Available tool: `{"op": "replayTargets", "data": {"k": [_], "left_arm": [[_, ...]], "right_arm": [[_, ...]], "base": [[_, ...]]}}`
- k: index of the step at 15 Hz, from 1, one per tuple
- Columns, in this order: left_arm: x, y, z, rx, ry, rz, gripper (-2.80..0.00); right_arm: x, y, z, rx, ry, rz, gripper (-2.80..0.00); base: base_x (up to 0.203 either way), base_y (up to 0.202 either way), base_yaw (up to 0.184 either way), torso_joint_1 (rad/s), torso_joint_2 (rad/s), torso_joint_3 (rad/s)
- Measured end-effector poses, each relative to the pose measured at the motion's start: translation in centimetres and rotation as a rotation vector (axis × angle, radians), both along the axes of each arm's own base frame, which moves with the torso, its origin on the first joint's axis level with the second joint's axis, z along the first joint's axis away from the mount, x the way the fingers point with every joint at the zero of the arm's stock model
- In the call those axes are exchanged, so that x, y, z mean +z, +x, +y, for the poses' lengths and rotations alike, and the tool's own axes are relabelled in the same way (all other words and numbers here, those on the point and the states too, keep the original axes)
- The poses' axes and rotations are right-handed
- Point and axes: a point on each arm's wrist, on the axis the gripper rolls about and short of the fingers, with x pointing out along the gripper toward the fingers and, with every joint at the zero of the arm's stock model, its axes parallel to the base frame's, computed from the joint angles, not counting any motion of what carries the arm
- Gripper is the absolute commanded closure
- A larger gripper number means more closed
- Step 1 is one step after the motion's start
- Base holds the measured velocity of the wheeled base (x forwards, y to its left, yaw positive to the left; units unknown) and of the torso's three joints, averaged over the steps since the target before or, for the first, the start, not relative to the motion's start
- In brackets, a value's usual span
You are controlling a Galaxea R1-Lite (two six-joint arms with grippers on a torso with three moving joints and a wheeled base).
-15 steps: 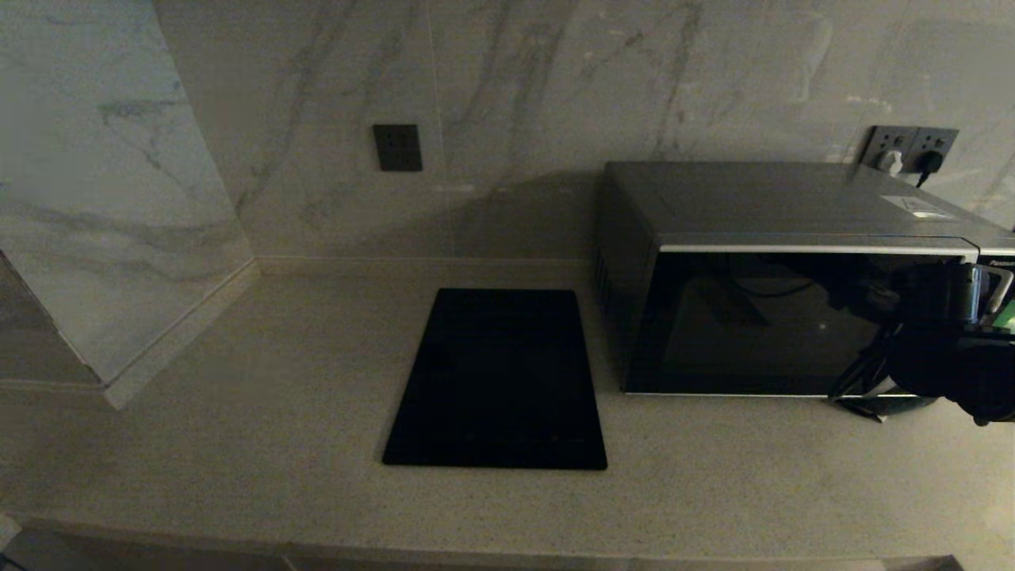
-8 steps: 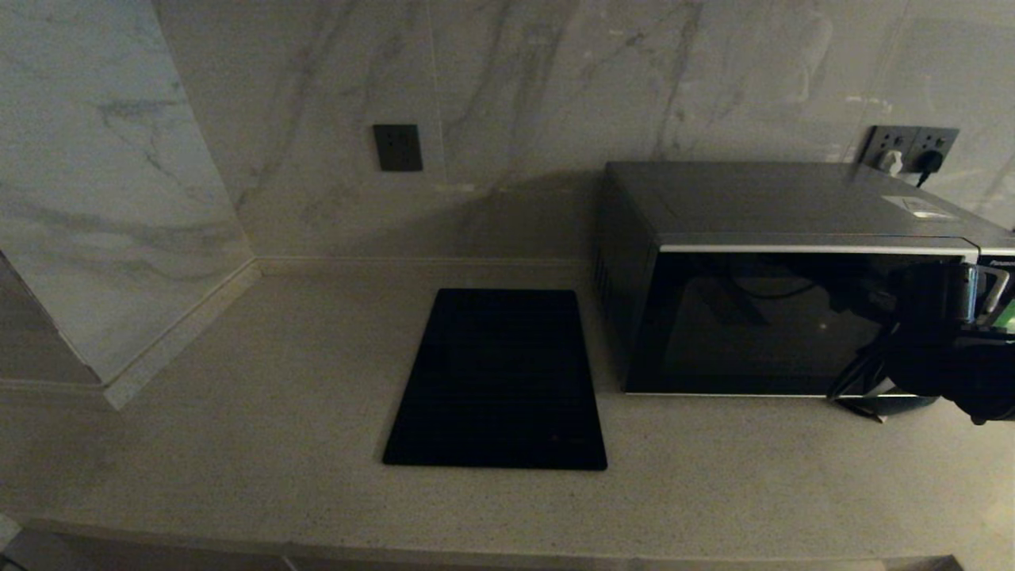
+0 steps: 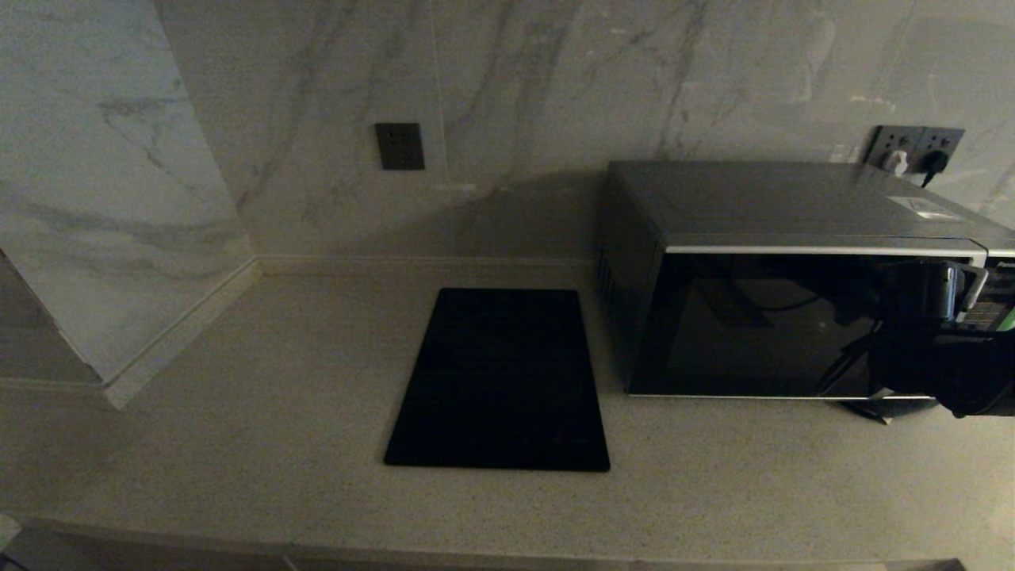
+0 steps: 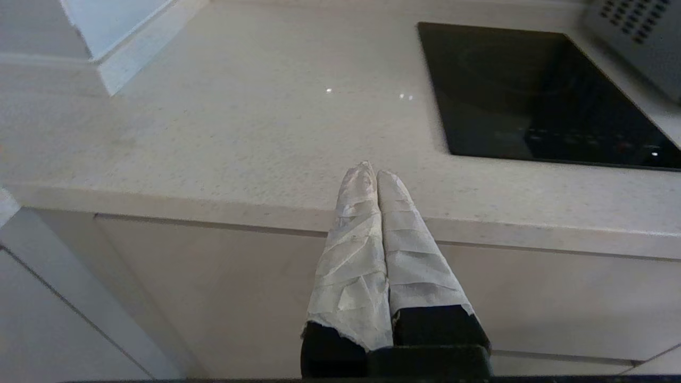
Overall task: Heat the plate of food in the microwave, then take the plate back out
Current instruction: Open the microwave oven
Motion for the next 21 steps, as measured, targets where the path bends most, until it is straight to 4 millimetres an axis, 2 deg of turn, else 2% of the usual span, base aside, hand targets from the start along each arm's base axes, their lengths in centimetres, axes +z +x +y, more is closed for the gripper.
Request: {"op": "replayTargets", "data": {"k": [11, 14, 21], "left_arm": [[0.0, 0.0, 0.0, -0.002, 0.000, -0.001, 0.00], [0.0, 0.0, 0.0, 0.000, 0.000, 0.000, 0.00], [0.0, 0.0, 0.0, 0.000, 0.000, 0.000, 0.00]], "right_arm": [[-0.4, -0.3, 1.1, -0.115, -0.066, 0.027, 0.00], [-0.3, -0.4, 1.9, -0.147, -0.092, 0.021, 0.00], [-1.1, -0.9, 4.2, -0.102, -0.082, 0.014, 0.00]], "base": [[0.000, 0.000, 0.000, 0.000, 0.00, 0.000], [0.000, 0.000, 0.000, 0.000, 0.00, 0.000], [0.000, 0.000, 0.000, 0.000, 0.00, 0.000]]}}
